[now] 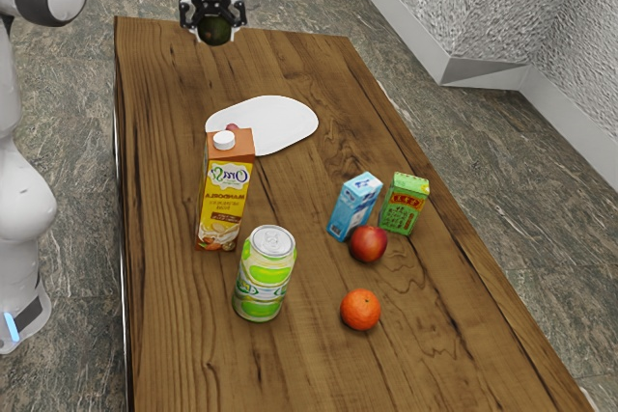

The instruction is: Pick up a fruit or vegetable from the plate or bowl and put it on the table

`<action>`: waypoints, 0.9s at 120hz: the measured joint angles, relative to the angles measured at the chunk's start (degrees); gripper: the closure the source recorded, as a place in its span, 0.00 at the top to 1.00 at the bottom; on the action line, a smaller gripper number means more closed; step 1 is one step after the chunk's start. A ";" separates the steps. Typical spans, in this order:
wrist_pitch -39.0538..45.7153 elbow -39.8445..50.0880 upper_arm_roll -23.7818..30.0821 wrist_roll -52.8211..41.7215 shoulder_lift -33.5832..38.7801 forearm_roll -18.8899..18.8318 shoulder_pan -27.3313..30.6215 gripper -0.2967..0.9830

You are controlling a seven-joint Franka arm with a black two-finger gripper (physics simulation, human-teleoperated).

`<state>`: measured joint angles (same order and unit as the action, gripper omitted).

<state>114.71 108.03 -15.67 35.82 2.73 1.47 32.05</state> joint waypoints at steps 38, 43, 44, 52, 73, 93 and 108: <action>-0.08 -0.09 -2.97 -1.66 -0.07 1.80 -1.80 0.59; -0.05 -0.08 -3.37 -1.63 -0.05 2.13 -1.49 0.59; -0.04 -0.08 -3.42 -1.62 -0.04 2.18 -1.40 0.60; 0.00 -0.09 -4.03 -1.55 -0.03 2.48 -0.90 0.60; 0.07 -0.09 -4.42 -1.34 0.04 2.81 0.03 0.60; 0.08 -0.09 -4.43 -0.38 0.06 2.31 -1.00 0.61; 0.08 -0.09 -4.75 0.52 0.03 2.16 -1.72 0.61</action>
<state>114.79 107.95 -20.41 36.34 2.75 3.62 30.33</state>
